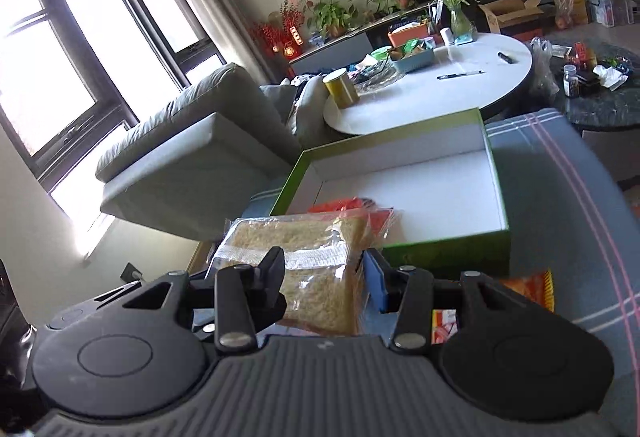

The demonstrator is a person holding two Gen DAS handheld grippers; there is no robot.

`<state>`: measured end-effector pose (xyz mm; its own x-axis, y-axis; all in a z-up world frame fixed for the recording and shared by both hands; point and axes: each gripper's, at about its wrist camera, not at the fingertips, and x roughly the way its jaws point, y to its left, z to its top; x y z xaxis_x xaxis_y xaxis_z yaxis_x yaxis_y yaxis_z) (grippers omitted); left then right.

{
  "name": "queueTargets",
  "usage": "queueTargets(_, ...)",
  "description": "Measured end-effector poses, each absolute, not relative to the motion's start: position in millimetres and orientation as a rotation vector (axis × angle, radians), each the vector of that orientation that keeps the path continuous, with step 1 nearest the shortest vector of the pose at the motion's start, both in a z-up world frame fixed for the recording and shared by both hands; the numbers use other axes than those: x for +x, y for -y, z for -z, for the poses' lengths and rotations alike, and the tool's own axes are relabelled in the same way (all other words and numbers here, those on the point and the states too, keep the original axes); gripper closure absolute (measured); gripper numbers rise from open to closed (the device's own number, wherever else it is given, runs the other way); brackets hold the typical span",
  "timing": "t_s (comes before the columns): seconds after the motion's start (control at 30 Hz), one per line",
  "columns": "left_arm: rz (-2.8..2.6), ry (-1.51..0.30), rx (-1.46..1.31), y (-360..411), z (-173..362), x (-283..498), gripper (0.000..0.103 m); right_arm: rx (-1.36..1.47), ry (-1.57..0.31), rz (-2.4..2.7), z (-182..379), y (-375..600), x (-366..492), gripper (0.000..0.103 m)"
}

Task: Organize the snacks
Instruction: 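Carry the bread into the green box and open both grippers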

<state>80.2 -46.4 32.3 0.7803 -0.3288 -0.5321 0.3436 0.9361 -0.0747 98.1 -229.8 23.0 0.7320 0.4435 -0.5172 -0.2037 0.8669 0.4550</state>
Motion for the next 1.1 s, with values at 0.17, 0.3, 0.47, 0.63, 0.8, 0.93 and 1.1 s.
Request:
queueTargets(0.17, 0.372, -0.580, 0.003, 60, -35, 116, 0.038, 0.407, -0.643, -0.344, -27, 243, 125, 0.036)
queueTargets(0.3, 0.389, -0.597, -0.023, 70, -34, 153, 0.038, 0.408, -0.646, -0.324, -28, 253, 152, 0.036)
queueTargets(0.47, 0.388, -0.637, -0.056, 84, -23, 201, 0.038, 0.414, -0.666, -0.300, -21, 265, 187, 0.036)
queueTargets(0.63, 0.385, -0.684, -0.053, 96, 0, 243, 0.038, 0.387, -0.707, -0.273, -3, 269, 218, 0.036)
queueTargets(0.8, 0.401, -0.740, -0.064, 106, 24, 277, 0.039, 0.381, -0.762, -0.239, 21, 278, 246, 0.036)
queueTargets(0.93, 0.403, -0.770, -0.047, 115, 38, 296, 0.039, 0.371, -0.790, -0.211, 33, 282, 262, 0.038)
queueTargets(1.1, 0.391, -0.804, -0.041, 118, 53, 309, 0.038, 0.348, -0.804, -0.181, 41, 283, 276, 0.049)
